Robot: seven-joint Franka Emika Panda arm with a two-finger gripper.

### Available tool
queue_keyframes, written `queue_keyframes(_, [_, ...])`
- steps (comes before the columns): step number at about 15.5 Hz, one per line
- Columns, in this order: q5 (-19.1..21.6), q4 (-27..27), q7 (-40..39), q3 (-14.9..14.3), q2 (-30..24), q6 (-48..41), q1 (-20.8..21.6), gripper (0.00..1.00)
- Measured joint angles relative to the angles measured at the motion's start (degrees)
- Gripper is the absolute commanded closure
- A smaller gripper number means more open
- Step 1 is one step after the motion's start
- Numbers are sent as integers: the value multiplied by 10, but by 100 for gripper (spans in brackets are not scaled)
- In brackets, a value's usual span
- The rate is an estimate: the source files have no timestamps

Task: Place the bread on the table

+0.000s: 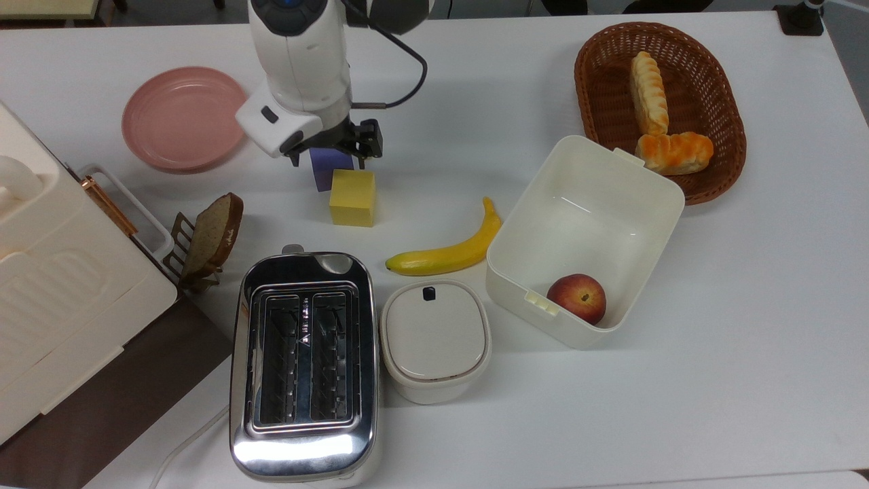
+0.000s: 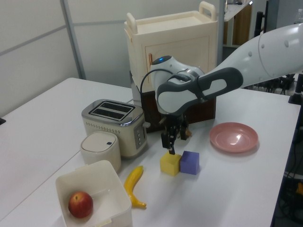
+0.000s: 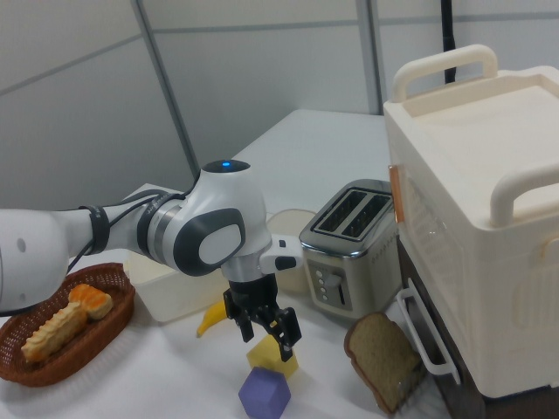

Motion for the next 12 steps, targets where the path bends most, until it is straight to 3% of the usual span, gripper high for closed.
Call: queue_keyframes(12, [-2,0,81,0,49,54,43,0])
